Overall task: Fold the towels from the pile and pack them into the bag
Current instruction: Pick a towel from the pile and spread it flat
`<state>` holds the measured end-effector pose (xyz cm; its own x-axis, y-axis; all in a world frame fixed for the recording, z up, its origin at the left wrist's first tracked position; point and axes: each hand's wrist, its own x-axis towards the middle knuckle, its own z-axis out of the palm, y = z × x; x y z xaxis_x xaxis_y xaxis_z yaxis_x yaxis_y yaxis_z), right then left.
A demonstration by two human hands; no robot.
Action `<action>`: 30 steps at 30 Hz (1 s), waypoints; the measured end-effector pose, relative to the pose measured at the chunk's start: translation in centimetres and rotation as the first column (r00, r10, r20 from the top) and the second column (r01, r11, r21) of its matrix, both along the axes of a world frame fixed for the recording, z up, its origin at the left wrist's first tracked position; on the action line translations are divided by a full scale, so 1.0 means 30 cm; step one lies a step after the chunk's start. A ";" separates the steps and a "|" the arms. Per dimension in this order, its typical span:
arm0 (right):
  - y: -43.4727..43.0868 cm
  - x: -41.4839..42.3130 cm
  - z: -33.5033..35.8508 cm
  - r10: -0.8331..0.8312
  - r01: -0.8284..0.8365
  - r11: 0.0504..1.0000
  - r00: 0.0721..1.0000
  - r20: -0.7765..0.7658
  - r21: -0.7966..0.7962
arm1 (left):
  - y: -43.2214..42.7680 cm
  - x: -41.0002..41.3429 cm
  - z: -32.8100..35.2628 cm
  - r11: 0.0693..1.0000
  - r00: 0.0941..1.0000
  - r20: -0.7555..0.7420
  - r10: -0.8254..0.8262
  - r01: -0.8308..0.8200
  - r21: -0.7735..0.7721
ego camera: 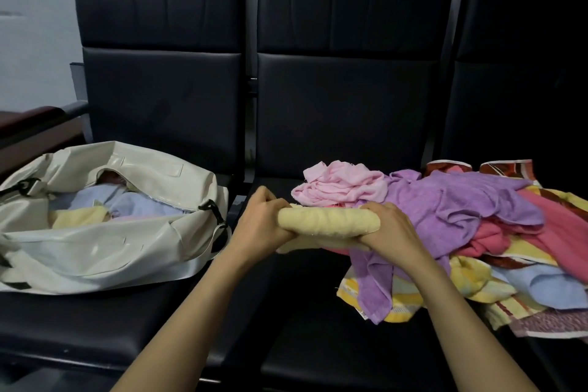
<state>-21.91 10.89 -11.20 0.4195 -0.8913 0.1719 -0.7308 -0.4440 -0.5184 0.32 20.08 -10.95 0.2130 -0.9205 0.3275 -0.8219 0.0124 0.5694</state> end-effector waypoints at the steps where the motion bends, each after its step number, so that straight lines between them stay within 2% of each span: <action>1: -0.008 -0.007 -0.007 0.003 -0.004 0.999 0.999 0.039 0.037 | 0.003 0.017 0.002 0.998 0.995 -0.076 -0.058 0.059 0.016; 3: -0.014 -0.019 -0.018 0.014 -0.045 0.986 0.982 0.188 0.161 | 0.014 0.039 0.013 0.982 0.938 -0.312 -0.154 0.180 0.054; 4: -0.015 -0.020 -0.028 0.020 -0.106 0.961 0.948 0.317 0.255 | 0.017 0.044 0.014 0.974 0.895 -0.409 -0.179 0.219 0.052; 6: -0.005 -0.009 -0.048 -0.018 -0.265 0.871 0.825 0.566 0.414 | 0.022 0.052 0.007 0.972 0.850 -0.491 -0.188 0.232 0.030; 9: -0.002 0.031 -0.082 -0.140 -0.311 0.815 0.713 0.687 0.489 | 0.035 0.065 -0.008 0.965 0.820 -0.543 -0.180 0.253 0.063; 11: 0.007 0.062 -0.092 -0.147 -0.293 0.834 0.699 0.700 0.467 | 0.040 0.073 -0.013 0.962 0.809 -0.567 -0.157 0.255 0.097; 16: 0.044 0.118 -0.141 0.020 -0.265 0.897 0.824 0.566 0.354 | 0.051 0.094 -0.043 0.984 0.852 -0.521 0.040 0.058 0.170; 21: 0.071 0.237 -0.127 -0.024 -0.104 0.951 0.914 0.404 0.292 | 0.052 0.117 -0.068 0.973 0.857 -0.473 0.202 -0.120 0.198; 23: 0.057 0.311 -0.092 -0.034 -0.102 0.953 0.902 0.431 0.287 | 0.051 0.176 -0.037 0.986 0.820 -0.548 0.164 -0.116 0.120; 25: 0.030 0.399 -0.022 -0.003 -0.144 0.944 0.896 0.444 0.297 | 0.069 0.272 0.029 0.999 0.773 -0.633 0.048 -0.029 0.040; 28: -0.011 0.557 0.096 0.101 -0.292 0.896 0.867 0.489 0.333 | 0.122 0.453 0.154 1.000 0.789 -0.614 -0.004 0.010 0.006; 30: 0.000 0.685 0.163 0.168 -0.381 0.865 0.833 0.526 0.327 | 0.159 0.592 0.206 0.998 0.809 -0.587 0.041 -0.066 -0.022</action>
